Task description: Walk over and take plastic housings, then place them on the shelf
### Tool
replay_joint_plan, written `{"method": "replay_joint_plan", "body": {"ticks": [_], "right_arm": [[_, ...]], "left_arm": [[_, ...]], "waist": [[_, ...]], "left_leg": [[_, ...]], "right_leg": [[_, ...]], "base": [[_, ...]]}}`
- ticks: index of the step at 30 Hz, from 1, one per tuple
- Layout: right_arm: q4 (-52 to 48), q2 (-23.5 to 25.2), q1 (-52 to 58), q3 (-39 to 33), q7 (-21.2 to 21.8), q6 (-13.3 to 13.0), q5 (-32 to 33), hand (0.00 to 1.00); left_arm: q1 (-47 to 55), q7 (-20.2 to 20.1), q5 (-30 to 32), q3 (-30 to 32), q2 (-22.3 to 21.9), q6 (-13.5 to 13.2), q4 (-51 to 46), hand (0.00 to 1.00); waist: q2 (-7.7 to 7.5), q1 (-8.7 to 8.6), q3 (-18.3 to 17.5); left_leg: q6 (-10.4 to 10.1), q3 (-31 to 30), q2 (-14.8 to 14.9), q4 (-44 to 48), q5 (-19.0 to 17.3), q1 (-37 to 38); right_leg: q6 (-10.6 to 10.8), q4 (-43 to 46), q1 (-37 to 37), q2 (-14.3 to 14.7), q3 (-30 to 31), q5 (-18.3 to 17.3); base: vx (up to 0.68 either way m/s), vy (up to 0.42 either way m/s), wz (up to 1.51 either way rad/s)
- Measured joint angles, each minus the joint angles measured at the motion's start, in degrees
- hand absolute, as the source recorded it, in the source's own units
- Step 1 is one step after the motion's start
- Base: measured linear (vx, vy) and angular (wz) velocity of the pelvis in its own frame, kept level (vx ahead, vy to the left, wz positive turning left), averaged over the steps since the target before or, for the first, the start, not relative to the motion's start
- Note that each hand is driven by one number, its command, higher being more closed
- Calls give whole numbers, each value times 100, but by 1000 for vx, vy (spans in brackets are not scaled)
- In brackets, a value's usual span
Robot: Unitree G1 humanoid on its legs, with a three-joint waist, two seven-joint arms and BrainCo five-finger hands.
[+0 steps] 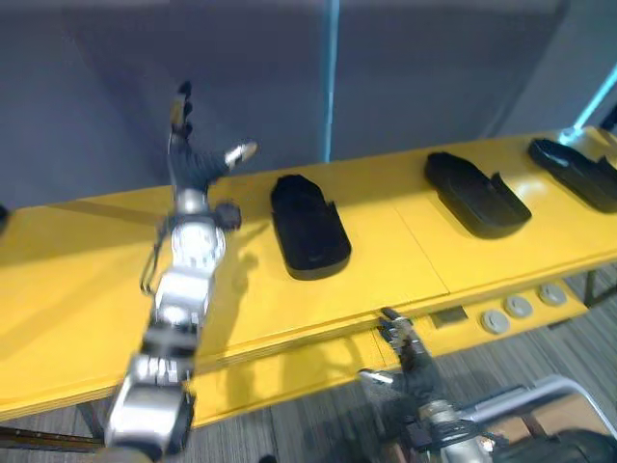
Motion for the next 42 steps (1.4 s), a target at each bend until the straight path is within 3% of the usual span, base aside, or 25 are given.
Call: {"method": "replay_joint_plan", "body": {"ticks": [3,6,8,9,10,11,12,13,16,17,18,20,23,25,26,27,28,30,32,35,36,37,38,40,42], "right_arm": [[20,215,-31,-790,-288,-103,-128,0],[179,309,-28,-1198,-559,-206,-136,0],[197,341,-25,-1250,-845,-213,-114,0],[185,334,-29,-1224,-925,-214,-106,0],[76,294,8,-1140,-1003,-216,-73,0],[-134,297,168,-1094,-1024,-228,15,0],[-248,317,283,-1053,-1025,-246,62,0],[-627,433,636,-1010,-1017,-258,77,0],[-1055,559,856,-966,-1008,-267,160,0],[-1062,591,806,-970,-1024,-272,160,0],[-977,677,714,-942,-1038,-283,156,0],[-746,836,533,-888,-1039,-293,151,0],[-49,846,274,-1099,-1044,-356,131,0],[378,845,106,-1159,-1036,-353,128,0],[562,852,26,-1151,-1025,-351,128,0],[735,806,-69,-1144,-1014,-341,129,0],[828,753,-141,-1141,-1005,-326,129,0],[1075,619,-173,-1104,-978,-281,131,0],[1080,531,-194,-985,-955,-274,131,0],[1143,386,-306,-973,-970,-272,31,0],[1310,335,-389,-958,-1033,-268,29,0],[1545,319,-531,-963,-1124,-247,27,0],[1654,320,-605,-963,-1176,-235,23,0],[2053,341,-844,-962,-1300,-166,6,0],[2301,419,-1212,-951,-1505,-46,-113,0]], "left_arm": [[1787,56,298,-142,-753,-338,-927,0],[2917,22,310,-514,-1190,-688,-1308,0],[3449,-6,226,-854,-1274,-841,-1313,0],[3622,5,114,-953,-1329,-876,-1320,0],[3742,44,-40,-1045,-1465,-901,-1341,0],[3764,85,-142,-1160,-1579,-958,-1336,0],[3737,78,-141,-1198,-1569,-998,-1311,0],[3684,59,-137,-1249,-1565,-1048,-1267,0],[3499,88,-142,-1232,-1568,-1050,-1260,0],[3388,86,-153,-1229,-1567,-1050,-1241,0],[3260,85,-194,-1151,-1571,-1056,-1221,0],[3226,92,-255,-912,-1585,-1056,-1107,0],[3130,59,-404,-750,-1578,-1117,-793,0],[3090,23,-598,-701,-1559,-1147,-636,0],[3038,-25,-695,-701,-1522,-1150,-557,0],[2972,-50,-693,-701,-1520,-1162,-399,0],[2955,-63,-698,-719,-1579,-1134,-290,0],[2948,-126,-702,-843,-1596,-1108,-148,0],[2928,-195,-727,-849,-1595,-1110,-104,0],[2903,-201,-837,-840,-1596,-1101,180,0],[2927,-205,-886,-793,-1591,-1098,227,0],[2954,-211,-909,-700,-1568,-1102,234,0],[2960,-205,-907,-642,-1570,-1102,261,0],[2967,-203,-841,-446,-1569,-1113,519,0],[2946,-229,-793,-239,-1527,-1099,929,0]], "waist": [[72,137,-86],[67,152,-279],[12,278,-287],[24,427,-294],[130,518,-359],[203,460,-417],[171,397,-416],[0,329,-412],[-181,345,-405],[-184,349,-393],[-153,420,-365],[-123,550,-340],[-126,482,-336],[-150,503,-345],[-259,498,-336],[-238,503,-253],[-123,483,-203],[67,479,-211],[77,461,-201],[102,427,-119],[54,438,-66],[77,545,-39],[95,581,-6],[222,644,23],[195,722,178]], "left_leg": [[-36,25,6,-6,-124,184],[-105,108,36,110,-225,241],[-127,-446,-75,1235,-836,-68],[-135,-1107,-108,1846,-1272,-173],[-308,-1757,-68,2391,-1732,-250],[-412,-1938,25,2664,-2125,-237],[-390,-1857,38,2752,-2232,-256],[-311,-1448,62,2854,-2323,-271],[-145,-362,219,3061,-2403,-481],[-42,19,337,3001,-2349,-558],[53,507,564,2860,-2258,-529],[53,1251,838,2503,-2096,-214],[-40,1777,1034,2167,-1883,36],[-174,2026,1095,2102,-1772,-9],[-292,2107,1076,2046,-1702,-49],[-423,2205,1094,1902,-1583,-28],[-381,2161,1140,1765,-1516,15],[-508,2216,1510,1428,-1295,304],[-503,2310,1824,1569,-1296,472],[-455,1915,1935,2296,-1282,311],[-416,1322,1819,2700,-1457,85],[-604,545,1419,2898,-1775,-38],[-607,279,1206,2898,-1894,-64],[-285,6,931,2566,-2133,12],[-337,-108,764,2178,-2116,42]], "right_leg": [[37,-86,200,1,8,-56],[55,-224,224,70,366,-64],[25,-147,158,154,990,15],[24,-44,80,267,1323,28],[29,62,-23,466,1646,31],[37,184,-112,643,1880,33],[44,244,-157,686,1991,32],[133,290,-324,723,2342,95],[132,-169,-718,602,2745,274],[-142,-396,-825,448,2329,179],[-210,-328,-1124,254,1333,212],[-221,168,-1187,116,325,240],[7,845,-696,-185,204,42],[21,848,-398,-472,36,34],[222,395,-118,-571,-54,-55],[498,-5,-16,-514,-125,-119],[390,-109,4,-373,-125,-37],[219,-269,64,113,54,72],[70,-262,150,411,170,75],[-29,-259,273,493,299,49],[-92,-257,321,399,373,28],[-98,-234,313,312,489,28],[-94,-218,314,287,533,30],[-42,-161,295,287,577,38],[136,-243,130,186,573,152]], "base": [[-61,21,6],[-62,18,-35],[-47,33,-96],[-61,70,-166],[-76,139,-196],[-68,163,-153],[-81,266,-141],[-56,188,-126],[-119,227,-188],[-180,262,-233],[-127,194,-195],[-77,149,-206],[-19,-51,-113],[-10,-210,-70],[-65,-368,-59],[-68,-375,-48],[-59,-297,-47],[0,-227,-60],[20,-232,-62],[18,-146,-34],[-2,42,-31],[-14,116,-32],[-20,197,-34],[-20,172,-9],[-47,127,4]]}}
